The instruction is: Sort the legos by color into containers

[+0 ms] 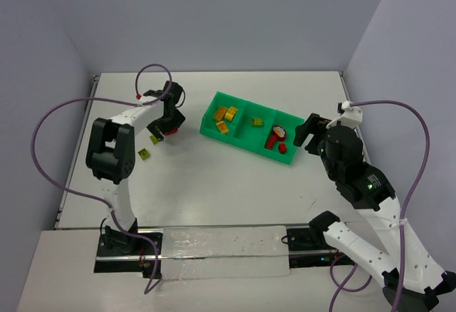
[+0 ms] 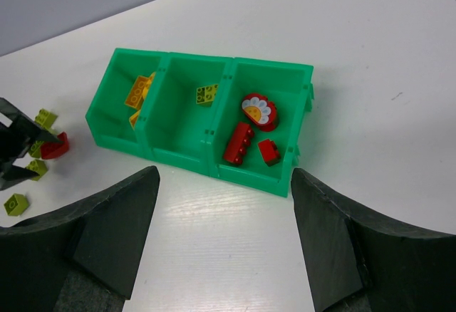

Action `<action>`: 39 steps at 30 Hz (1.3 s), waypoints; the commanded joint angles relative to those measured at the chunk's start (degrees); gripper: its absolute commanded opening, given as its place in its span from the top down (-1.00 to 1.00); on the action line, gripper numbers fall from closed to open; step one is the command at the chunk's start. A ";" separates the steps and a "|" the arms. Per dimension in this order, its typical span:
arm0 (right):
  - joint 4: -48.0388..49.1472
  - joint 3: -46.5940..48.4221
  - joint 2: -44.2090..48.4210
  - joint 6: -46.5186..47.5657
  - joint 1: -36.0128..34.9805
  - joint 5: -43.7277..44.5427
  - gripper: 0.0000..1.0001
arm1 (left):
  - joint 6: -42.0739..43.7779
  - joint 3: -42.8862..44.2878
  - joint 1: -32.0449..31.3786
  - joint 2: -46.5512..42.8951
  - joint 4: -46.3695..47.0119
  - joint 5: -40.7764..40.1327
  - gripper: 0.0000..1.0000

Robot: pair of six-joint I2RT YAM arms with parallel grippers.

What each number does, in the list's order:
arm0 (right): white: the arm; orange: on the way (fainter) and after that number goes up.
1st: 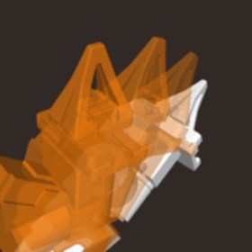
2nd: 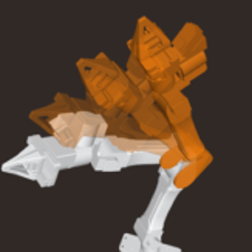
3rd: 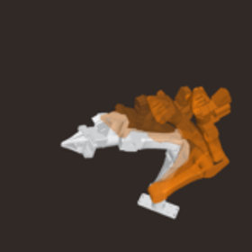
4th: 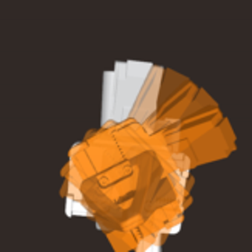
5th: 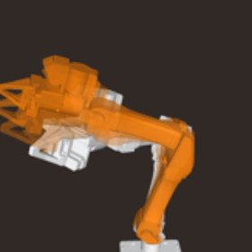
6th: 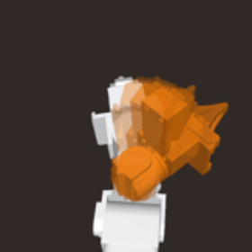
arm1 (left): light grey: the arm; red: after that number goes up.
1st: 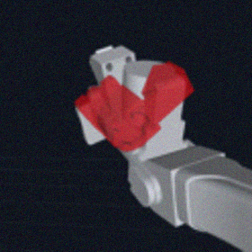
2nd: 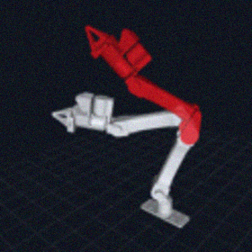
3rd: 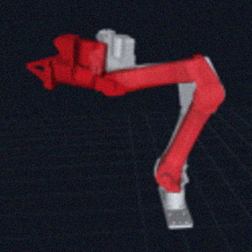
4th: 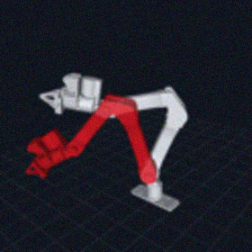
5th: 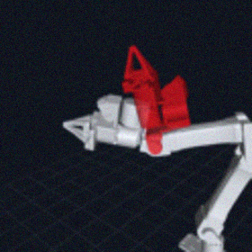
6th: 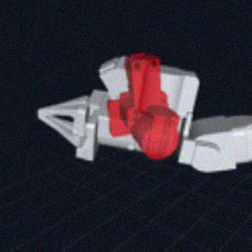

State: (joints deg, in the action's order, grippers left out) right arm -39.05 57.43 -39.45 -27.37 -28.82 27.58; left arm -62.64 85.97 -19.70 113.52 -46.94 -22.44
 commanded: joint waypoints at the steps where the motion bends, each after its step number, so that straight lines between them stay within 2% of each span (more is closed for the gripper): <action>1: 0.47 1.64 0.34 0.47 0.25 1.06 -0.64 | -10.69 5.89 0.45 3.31 -4.56 -2.27 -0.74; 9: 0.92 2.09 -0.87 0.85 0.25 0.41 -0.64 | -13.15 6.03 0.58 4.32 -2.56 -2.73 -0.76; 14: 1.20 2.16 -1.50 1.05 0.25 0.00 -0.64 | -13.21 4.79 1.17 3.41 -0.10 -1.96 -0.95; 17: 1.23 2.25 -1.68 1.00 0.25 -0.36 -0.64 | -13.24 5.07 2.01 4.46 0.39 -1.38 -0.99; 26: 1.01 2.07 -2.15 0.81 0.25 -0.55 -0.64 | -11.81 5.50 3.24 4.99 1.03 -3.08 -0.99; 35: 1.34 2.07 -2.56 0.70 0.25 -1.18 -0.64 | -5.32 6.74 4.05 6.67 3.96 -0.52 -0.98; 39: 1.35 1.90 -2.61 0.51 0.25 -1.31 -0.63 | -0.32 4.82 3.82 5.87 8.01 2.57 -0.99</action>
State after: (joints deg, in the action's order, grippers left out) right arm -39.03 57.43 -42.13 -27.14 -28.82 26.06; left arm -68.55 90.37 -15.91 119.88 -44.24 -22.91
